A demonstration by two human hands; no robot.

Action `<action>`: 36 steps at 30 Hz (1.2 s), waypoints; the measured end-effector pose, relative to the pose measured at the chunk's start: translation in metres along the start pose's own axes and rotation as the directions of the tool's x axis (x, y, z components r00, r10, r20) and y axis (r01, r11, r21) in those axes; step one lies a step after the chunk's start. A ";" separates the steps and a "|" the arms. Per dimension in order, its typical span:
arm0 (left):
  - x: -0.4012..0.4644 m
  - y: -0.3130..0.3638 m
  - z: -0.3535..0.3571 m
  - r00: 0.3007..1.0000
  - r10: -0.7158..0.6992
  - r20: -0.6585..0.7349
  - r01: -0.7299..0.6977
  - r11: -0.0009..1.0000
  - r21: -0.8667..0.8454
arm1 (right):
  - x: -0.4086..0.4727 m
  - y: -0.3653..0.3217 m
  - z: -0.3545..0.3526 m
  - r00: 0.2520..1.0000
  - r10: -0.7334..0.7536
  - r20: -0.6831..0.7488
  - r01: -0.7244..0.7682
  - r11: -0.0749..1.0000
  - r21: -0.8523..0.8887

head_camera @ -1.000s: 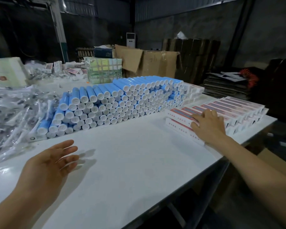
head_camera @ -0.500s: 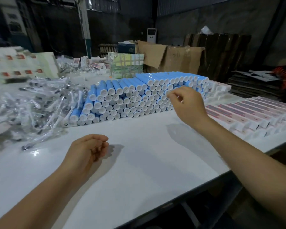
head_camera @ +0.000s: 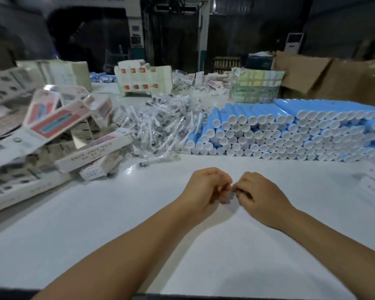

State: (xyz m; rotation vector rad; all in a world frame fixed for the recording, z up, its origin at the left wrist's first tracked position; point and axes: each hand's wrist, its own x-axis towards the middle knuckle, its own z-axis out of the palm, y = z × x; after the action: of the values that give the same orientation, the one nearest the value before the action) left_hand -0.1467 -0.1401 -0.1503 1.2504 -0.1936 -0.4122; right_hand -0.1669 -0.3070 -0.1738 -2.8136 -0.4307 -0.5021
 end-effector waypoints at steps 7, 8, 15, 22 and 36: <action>0.002 0.026 -0.019 0.995 -0.006 0.099 -0.020 0.965 0.261 | -0.003 0.003 0.000 0.998 0.052 0.019 -0.053 0.997 0.055; 0.004 0.036 -0.028 0.996 0.007 0.093 -0.037 0.947 0.319 | -0.004 0.003 0.000 0.998 0.057 0.017 -0.058 0.996 0.064; 0.024 0.114 -0.149 0.920 0.355 -0.165 0.050 0.314 0.948 | -0.005 -0.003 -0.001 0.996 0.085 0.009 -0.085 0.991 0.103; 0.034 0.122 -0.232 0.880 0.243 -0.408 0.402 0.078 0.912 | -0.003 -0.005 0.000 0.994 0.108 -0.024 -0.104 0.985 0.135; 0.016 0.160 -0.190 0.847 0.448 -0.286 0.331 -0.024 0.943 | -0.005 -0.002 0.001 0.992 0.124 -0.019 -0.121 0.985 0.120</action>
State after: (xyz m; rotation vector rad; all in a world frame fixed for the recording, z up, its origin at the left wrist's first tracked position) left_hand -0.0320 0.0605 -0.0590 2.8644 -0.0181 0.3943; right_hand -0.1712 -0.3065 -0.1761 -2.6956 -0.2699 -0.4706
